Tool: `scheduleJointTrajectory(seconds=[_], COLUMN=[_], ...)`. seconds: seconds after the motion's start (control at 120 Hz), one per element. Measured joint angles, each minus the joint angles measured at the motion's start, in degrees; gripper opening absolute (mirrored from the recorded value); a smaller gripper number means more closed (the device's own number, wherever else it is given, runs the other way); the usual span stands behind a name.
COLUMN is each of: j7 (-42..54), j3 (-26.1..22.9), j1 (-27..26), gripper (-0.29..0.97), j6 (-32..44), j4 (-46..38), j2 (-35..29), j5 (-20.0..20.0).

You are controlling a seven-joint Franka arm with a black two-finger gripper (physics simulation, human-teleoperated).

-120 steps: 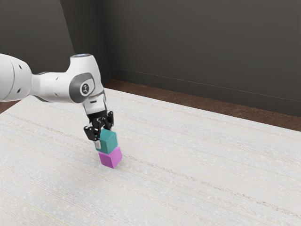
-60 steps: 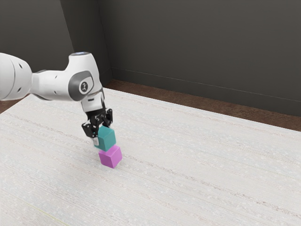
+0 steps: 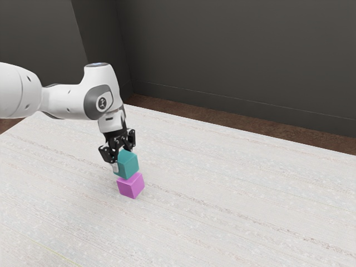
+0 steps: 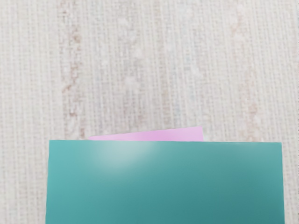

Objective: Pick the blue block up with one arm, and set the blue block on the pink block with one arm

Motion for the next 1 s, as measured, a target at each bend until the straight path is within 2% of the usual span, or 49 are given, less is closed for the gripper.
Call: scheduleJointTrajectory(seconds=[0.133, 0.2, 0.342, 0.608, 0.733, 0.867, 0.942, 1.0], j7=[0.3, 0.5, 0.6, 0.9, 0.9, -0.9, -3.6, -6.7], j3=[0.0, -0.1, -0.2, -0.2, -0.3, -0.4, -0.5, -0.6], j1=[0.0, -0.2, 0.0, -0.1, -0.6, -1.5, -2.5, -3.7], gripper=[0.29, 0.39, 0.52, 0.63, 0.65, 0.67, 0.67, 0.67], j6=[0.0, -0.2, -0.7, -1.3, -3.2, -8.5, -12.4, -16.2], j4=[-0.1, -0.1, -0.1, -0.1, -0.1, -0.1, 0.8, 4.7], j2=[0.0, 0.0, 0.1, -0.8, -4.7, -13.9, -18.7, -20.5], j5=[0.0, 0.0, 0.1, 0.1, 0.0, 0.6, 3.7, 7.2])
